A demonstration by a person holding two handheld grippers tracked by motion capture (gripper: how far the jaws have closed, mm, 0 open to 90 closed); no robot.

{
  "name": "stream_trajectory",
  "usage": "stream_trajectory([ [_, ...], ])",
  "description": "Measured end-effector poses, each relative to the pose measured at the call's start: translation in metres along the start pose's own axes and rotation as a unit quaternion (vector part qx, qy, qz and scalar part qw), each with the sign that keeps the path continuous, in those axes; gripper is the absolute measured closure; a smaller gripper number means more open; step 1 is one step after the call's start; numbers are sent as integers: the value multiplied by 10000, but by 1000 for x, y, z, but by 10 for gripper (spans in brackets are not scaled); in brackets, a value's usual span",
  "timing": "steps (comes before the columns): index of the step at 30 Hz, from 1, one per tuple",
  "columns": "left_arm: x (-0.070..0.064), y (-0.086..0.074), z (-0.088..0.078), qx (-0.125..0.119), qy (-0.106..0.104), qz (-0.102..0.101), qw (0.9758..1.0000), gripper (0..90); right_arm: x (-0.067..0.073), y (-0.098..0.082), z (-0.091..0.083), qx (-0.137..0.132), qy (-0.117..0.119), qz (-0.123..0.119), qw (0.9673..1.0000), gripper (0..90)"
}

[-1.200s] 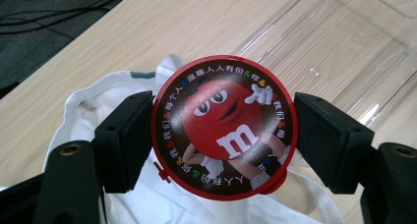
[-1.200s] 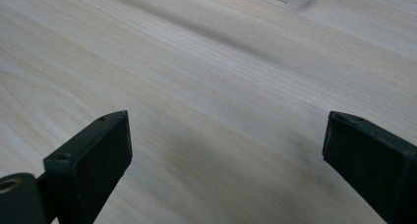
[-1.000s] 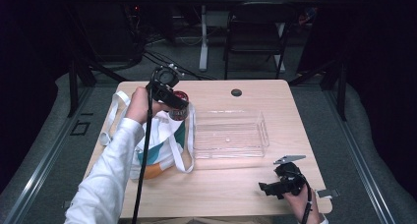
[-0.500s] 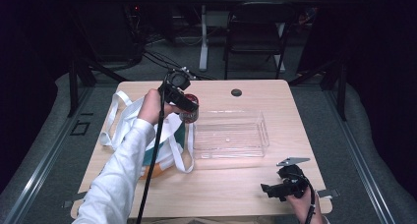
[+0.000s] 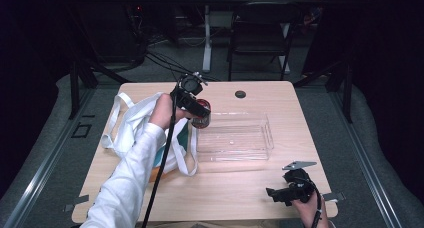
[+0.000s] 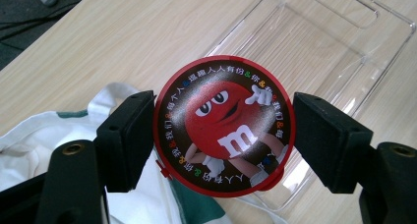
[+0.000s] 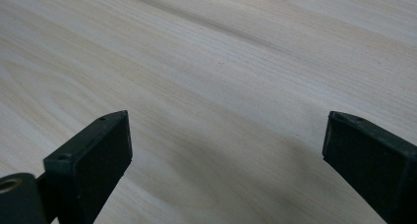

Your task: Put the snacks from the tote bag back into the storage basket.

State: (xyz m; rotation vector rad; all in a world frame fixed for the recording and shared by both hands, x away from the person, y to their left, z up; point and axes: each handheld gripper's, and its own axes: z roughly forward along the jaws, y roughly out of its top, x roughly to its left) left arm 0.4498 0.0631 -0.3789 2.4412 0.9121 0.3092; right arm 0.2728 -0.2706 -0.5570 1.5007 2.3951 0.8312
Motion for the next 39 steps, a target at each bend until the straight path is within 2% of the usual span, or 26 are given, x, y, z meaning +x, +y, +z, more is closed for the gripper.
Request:
stream_trajectory([
  [8, -7, 2, 6, 1, -84, 60, 9999, 270, 1, 0, 0, -16, -7, 7, 10000, 41],
  [12, -15, 2, 13, -20, -126, -101, 9999, 270, 1, 0, 0, -5, -6, 4, 10000, 41],
  [20, -22, -2, 29, 74, -148, -186, 9997, 270, 2, 1, 0, 4, -29, -26, 10000, 41],
  [26, -25, -11, 42, 72, -279, -311, 9991, 271, 2, 1, 0, -7, -15, -22, 10000, 41],
  [34, -28, -18, 54, 118, -295, -388, 9987, 270, 2, 1, 1, 1, -8, -31, 10000, 41],
  [36, -31, -21, 61, 188, -229, -378, 9988, 270, 2, 1, 1, 16, -15, -26, 10000, 41],
  [39, -34, -24, 67, 230, -261, -411, 9985, 270, 3, 1, 0, 14, -8, -18, 10000, 41],
])
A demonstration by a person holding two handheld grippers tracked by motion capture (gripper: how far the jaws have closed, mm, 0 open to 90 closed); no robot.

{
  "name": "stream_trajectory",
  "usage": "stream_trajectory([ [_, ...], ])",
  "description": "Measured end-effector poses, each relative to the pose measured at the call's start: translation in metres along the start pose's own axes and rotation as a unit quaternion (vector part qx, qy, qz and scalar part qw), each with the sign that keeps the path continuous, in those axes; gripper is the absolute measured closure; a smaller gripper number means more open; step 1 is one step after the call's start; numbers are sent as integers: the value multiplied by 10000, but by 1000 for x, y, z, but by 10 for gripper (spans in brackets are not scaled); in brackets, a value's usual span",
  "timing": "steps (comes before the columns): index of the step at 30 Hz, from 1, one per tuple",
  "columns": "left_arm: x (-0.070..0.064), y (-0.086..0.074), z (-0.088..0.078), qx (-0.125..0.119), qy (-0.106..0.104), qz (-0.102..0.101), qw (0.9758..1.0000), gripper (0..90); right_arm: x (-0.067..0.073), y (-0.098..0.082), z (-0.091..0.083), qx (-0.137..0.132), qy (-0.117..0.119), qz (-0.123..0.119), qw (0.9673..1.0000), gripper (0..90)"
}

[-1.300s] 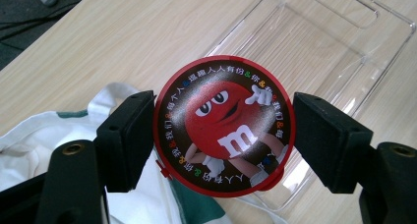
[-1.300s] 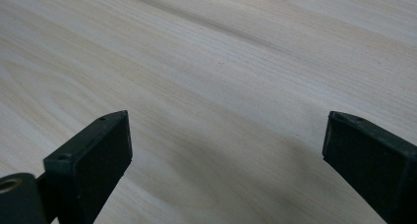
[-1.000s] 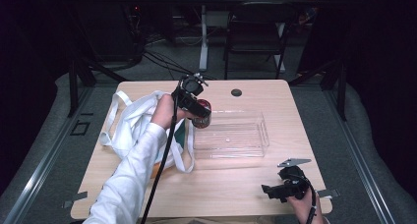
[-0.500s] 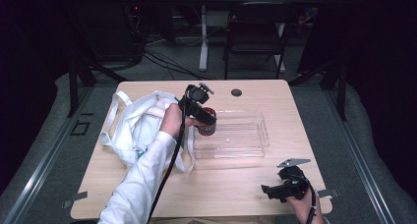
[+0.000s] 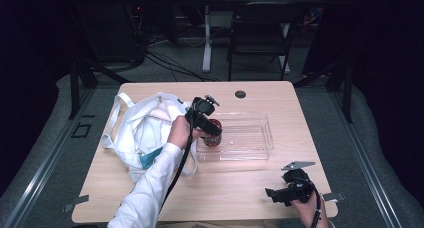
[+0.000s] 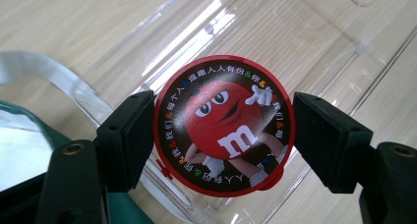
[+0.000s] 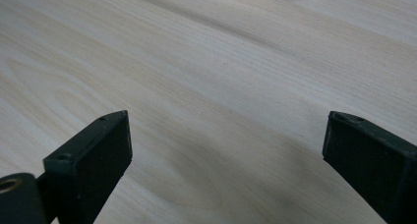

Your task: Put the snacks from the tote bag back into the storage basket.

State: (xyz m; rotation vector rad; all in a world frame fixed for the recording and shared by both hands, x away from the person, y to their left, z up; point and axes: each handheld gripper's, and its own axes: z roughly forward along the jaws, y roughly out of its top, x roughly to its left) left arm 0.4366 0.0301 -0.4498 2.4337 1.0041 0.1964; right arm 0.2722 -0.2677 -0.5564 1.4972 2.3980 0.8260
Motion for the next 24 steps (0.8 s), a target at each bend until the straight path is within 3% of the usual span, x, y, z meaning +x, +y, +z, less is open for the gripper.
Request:
stream_trajectory([
  [13, -3, -15, 18, 68, -25, -211, 9998, 270, 0, 0, 1, -1, 42, -9, 10000, 41],
  [24, -4, -27, 27, 258, 62, -155, 9995, 270, 0, 0, 1, 1, 38, -5, 10000, 41],
])
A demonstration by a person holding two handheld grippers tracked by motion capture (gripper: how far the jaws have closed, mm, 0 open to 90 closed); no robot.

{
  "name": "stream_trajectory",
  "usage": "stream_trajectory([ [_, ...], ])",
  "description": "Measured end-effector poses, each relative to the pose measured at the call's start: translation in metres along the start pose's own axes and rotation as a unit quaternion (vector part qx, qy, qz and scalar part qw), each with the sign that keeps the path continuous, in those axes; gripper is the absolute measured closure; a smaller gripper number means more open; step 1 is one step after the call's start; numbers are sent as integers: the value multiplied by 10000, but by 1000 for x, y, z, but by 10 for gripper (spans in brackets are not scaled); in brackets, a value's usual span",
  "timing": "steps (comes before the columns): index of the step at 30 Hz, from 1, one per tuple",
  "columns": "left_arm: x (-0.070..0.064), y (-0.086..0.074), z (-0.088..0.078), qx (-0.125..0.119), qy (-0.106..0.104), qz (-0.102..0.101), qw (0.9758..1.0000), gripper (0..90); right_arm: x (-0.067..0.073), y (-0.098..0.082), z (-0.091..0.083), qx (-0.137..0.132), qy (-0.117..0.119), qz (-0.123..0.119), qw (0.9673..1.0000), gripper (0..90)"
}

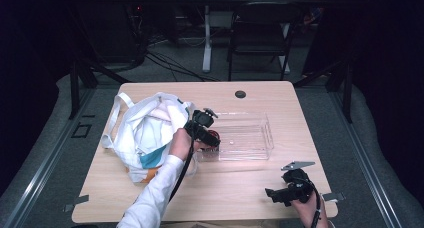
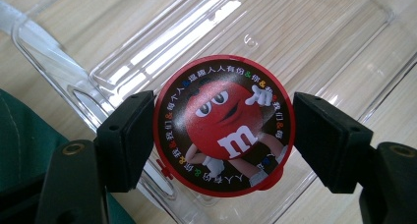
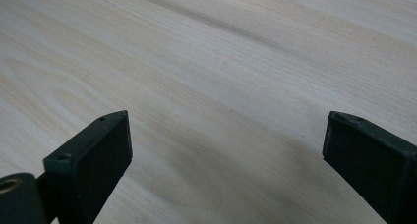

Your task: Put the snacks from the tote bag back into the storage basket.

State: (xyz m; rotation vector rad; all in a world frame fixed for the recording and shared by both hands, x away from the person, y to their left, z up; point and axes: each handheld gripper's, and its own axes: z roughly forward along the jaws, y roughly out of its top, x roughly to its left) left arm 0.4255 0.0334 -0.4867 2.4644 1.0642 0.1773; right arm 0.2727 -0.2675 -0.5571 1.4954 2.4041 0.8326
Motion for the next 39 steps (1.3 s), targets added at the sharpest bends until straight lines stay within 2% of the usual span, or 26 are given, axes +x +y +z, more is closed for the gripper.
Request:
stream_trajectory([
  [2, -2, -1, 1, 12, 87, 6, 10000, 270, 0, 0, 0, 5, -16, -3, 10000, 41],
  [7, -2, -4, 3, 16, 92, 10, 10000, 270, 0, 0, 0, 8, -21, -5, 10000, 41],
  [15, -7, -5, 3, -7, 232, 63, 9997, 269, 0, 0, 0, 7, -22, -5, 10000, 41],
  [23, -6, -6, 1, -90, 218, -37, 9997, 263, 0, 0, 0, 6, -42, -9, 10000, 41],
  [28, -3, -1, -13, -272, 180, -33, 9995, 185, 0, 0, 0, 3, -29, -1, 10000, 41],
  [32, -1, 2, -23, -297, 181, 58, 9994, 155, 0, 0, -1, 4, -38, 6, 10000, 41],
  [34, 2, 2, -33, -349, 174, 110, 9992, 138, 0, 0, -1, -4, -45, 0, 10000, 41],
  [37, 5, 1, -41, -372, 236, 147, 9989, 104, 0, 0, -1, -10, -37, 8, 10000, 42],
  [39, 11, -3, -53, -408, 301, 160, 9986, 82, -1, 0, -1, -6, -45, 1, 10000, 42],
])
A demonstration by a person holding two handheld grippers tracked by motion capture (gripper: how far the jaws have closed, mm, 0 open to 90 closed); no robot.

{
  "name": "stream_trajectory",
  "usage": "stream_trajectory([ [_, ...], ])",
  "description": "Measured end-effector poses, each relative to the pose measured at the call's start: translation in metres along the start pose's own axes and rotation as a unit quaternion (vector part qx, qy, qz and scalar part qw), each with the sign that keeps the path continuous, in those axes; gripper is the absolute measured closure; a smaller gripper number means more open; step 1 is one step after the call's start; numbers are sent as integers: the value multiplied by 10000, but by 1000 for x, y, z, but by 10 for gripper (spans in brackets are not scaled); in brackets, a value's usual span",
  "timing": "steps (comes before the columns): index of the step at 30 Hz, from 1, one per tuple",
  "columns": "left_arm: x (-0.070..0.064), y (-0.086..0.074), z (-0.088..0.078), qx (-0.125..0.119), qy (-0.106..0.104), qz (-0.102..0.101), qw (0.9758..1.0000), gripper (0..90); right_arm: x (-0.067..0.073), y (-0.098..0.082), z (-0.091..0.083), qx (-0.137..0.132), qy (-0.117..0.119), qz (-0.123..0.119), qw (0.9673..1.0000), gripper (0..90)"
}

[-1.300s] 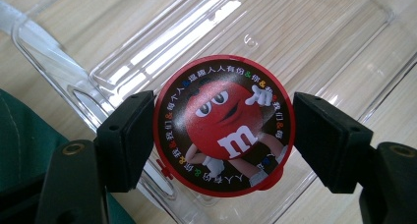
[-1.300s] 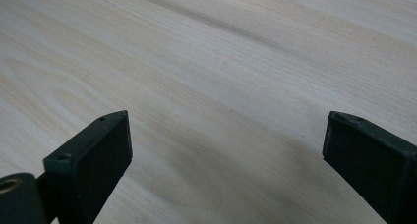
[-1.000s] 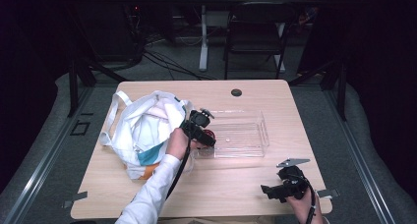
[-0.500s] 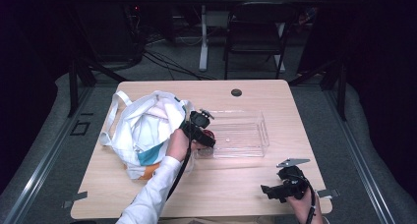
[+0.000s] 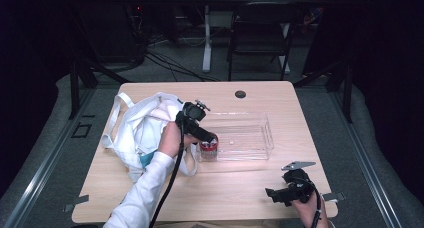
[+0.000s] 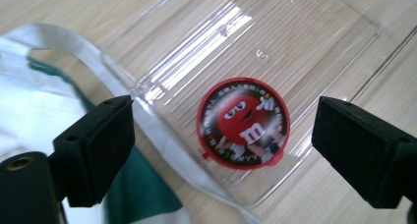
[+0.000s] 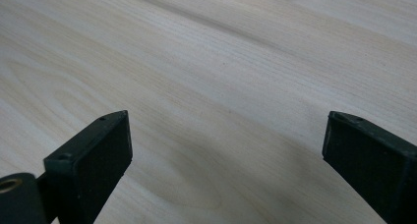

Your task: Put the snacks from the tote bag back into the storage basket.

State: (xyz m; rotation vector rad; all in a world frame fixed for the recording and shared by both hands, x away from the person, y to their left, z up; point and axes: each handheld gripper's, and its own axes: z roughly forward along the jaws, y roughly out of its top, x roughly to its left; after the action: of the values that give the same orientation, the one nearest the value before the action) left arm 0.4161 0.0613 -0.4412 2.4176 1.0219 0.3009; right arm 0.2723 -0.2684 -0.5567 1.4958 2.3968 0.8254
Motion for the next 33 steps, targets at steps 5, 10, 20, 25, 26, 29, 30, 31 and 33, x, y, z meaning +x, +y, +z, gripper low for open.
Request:
stream_trajectory([
  [5, 8, -6, -16, -67, 123, -5, 9999, 44, 0, 0, 0, -2, 2, 7, 10000, 42],
  [10, 20, -20, -39, -213, 289, -56, 9993, 40, 0, 0, 0, 3, -5, 4, 10000, 42],
  [20, 42, -61, -63, -260, 469, -309, 9981, 38, 0, 0, 0, 7, -16, 10, 10000, 42],
  [25, 53, -86, -66, -171, 595, -445, 9971, 36, 0, 0, 0, 5, -24, 10, 10000, 42],
  [26, 53, -86, -66, -171, 595, -445, 9971, 34, 0, 0, 0, 5, -24, 10, 10000, 42],
  [29, 59, -103, -65, -132, 654, -563, 9962, 31, 0, 0, 0, 1, -14, 19, 10000, 42],
  [30, 61, -109, -65, -152, 704, -616, 9955, 31, 0, 0, 0, 1, -11, 22, 10000, 42],
  [31, 64, -121, -66, -192, 732, -709, 9946, 28, 0, 0, 0, 17, -24, 19, 10000, 42],
  [33, 65, -128, -66, -227, 782, -719, 9941, 26, 1, 0, 0, 6, -25, 17, 10000, 42],
])
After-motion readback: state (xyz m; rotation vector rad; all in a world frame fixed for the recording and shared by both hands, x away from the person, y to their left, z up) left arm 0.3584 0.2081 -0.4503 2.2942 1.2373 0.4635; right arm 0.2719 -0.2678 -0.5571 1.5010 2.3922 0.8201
